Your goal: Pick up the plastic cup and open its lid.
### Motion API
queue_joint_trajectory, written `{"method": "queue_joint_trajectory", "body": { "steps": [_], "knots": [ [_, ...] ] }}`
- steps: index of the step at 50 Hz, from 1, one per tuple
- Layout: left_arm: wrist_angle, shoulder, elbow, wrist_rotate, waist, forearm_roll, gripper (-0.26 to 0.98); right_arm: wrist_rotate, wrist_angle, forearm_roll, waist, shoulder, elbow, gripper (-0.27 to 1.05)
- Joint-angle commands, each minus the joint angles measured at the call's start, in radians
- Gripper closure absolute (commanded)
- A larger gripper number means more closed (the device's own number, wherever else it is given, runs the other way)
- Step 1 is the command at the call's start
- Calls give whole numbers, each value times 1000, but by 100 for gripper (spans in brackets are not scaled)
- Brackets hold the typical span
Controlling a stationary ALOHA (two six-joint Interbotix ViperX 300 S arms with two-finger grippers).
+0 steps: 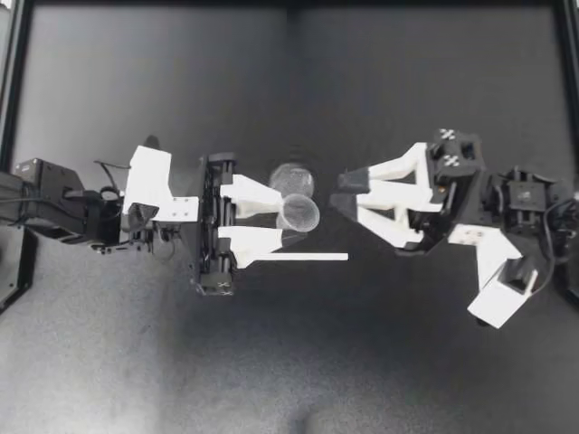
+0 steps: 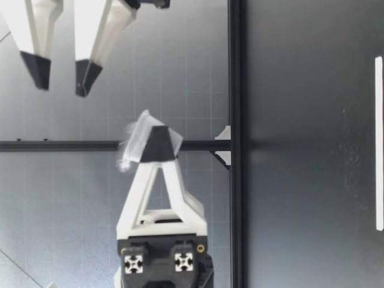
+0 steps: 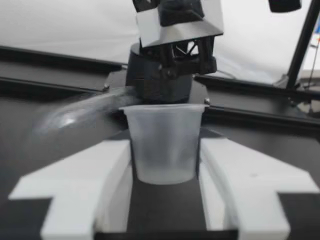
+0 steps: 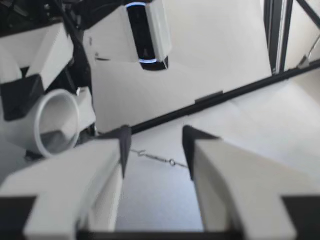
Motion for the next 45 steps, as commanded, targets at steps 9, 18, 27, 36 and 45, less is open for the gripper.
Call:
{"method": "queue_joint_trajectory", "body": {
  "steps": [9,18,27,36,45],
  "knots": [
    [-5,-49,5,17,0,23,56,146,18,34,26,-3,9,29],
    [-11,-71,23,43,2,37,56,591,126,31,48,0,-20,30],
    [-12,-94,34,83,0,43,56,974,176,29,48,-6,-44,31],
    [-34,-118,58,106,0,43,56,1108,176,25,48,-8,-38,32],
    [-55,-133,74,107,2,43,56,1167,179,25,48,-6,-37,34]
  ]
}}
